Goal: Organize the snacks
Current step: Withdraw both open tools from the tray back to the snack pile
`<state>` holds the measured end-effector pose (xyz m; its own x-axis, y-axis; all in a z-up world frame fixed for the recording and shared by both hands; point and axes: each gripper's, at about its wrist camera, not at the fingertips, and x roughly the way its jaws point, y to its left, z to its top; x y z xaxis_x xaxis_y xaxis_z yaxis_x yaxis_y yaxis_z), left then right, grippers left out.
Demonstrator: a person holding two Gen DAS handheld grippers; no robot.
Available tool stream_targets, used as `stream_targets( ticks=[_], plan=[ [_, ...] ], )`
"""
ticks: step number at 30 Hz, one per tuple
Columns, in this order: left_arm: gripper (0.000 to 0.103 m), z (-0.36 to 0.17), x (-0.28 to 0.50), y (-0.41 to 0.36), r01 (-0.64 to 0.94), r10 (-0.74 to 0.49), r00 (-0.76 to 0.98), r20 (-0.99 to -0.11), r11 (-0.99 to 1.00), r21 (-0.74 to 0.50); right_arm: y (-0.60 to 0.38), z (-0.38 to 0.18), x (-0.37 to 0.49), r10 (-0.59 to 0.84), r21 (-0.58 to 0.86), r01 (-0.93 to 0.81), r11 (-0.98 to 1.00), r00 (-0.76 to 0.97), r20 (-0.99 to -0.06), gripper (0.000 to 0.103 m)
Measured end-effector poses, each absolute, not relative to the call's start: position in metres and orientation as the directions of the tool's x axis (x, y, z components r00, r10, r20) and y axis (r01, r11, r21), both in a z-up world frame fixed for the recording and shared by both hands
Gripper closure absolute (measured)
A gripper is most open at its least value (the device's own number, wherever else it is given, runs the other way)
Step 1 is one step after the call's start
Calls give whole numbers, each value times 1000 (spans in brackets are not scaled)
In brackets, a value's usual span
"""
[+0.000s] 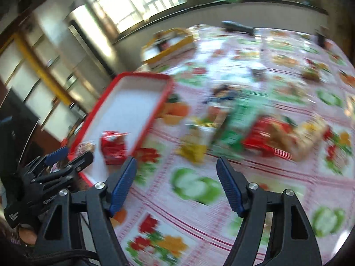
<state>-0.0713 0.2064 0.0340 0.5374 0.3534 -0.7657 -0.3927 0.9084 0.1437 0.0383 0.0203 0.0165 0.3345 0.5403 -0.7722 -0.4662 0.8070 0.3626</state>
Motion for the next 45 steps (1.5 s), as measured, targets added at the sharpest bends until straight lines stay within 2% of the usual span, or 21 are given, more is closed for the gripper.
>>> stream_targets(
  ticks=[16,23,28,32,38,45],
  plan=[
    [24,17,-59,121,-200,275,517,-810,960,198,-102,-5,37,452,380,-246,892,425,-785,28],
    [24,9,-46,120,-171,193,507,-840,978,122,-127,-14,41,413,364,-196,911,459,-787,28],
    [24,6,-31,129,-155,93,495,-864,988,17,-142,-16,45,399,365,-167,916,476,-784,28],
    [24,1,-16,141,-195,96,481,-871,981,0,-147,-17,51,402,376,-156,913,485,-777,28],
    [24,-11,20,140,-168,94,457,-885,986,18,-138,-21,77,391,379,-129,916,491,-778,29],
    [25,-38,52,138,-149,117,414,-903,987,60,-113,-37,131,274,288,-40,957,458,-846,30]
  ],
)
